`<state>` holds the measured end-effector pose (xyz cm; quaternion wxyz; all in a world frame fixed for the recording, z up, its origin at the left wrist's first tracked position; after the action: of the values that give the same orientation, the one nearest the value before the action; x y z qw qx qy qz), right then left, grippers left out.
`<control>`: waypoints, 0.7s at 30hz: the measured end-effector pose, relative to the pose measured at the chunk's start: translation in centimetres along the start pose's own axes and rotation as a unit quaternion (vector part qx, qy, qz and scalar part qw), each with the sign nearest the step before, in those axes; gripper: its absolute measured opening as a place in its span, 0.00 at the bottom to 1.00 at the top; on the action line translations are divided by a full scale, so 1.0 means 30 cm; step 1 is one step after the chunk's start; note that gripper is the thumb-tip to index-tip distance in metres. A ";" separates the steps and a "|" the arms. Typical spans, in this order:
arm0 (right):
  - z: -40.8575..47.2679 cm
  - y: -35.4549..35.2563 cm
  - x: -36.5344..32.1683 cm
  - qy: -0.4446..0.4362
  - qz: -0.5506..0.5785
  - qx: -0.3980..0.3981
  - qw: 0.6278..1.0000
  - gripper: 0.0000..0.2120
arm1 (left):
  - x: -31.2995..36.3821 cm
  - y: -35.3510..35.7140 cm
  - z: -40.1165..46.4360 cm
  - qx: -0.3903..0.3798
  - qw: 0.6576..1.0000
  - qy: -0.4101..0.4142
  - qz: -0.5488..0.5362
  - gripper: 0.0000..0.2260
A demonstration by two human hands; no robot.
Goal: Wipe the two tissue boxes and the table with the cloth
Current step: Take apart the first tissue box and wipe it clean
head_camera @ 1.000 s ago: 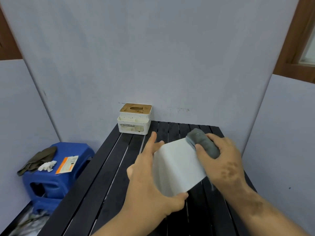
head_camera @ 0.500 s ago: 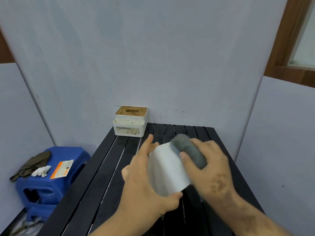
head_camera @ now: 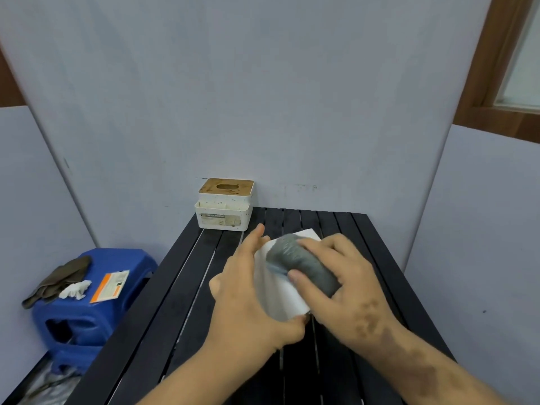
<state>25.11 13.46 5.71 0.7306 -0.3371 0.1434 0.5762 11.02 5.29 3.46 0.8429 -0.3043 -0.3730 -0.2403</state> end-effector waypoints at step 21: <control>0.052 -0.037 0.144 0.114 -0.067 0.062 0.989 0.06 | 0.011 0.010 -0.003 0.000 1.000 0.012 0.025 0.54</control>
<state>27.15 17.60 4.63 0.7662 -0.3631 0.2383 0.4735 11.45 5.37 3.58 0.8532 -0.3107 -0.3548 -0.2226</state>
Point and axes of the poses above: each hand's wrist, its own z-axis towards the middle knuckle, its own y-axis out of the palm, x = y × z, the point moved 4 cm from there along z, towards the middle knuckle, and after that the axes turned 15 degrees about x, right-handed, at the moved point
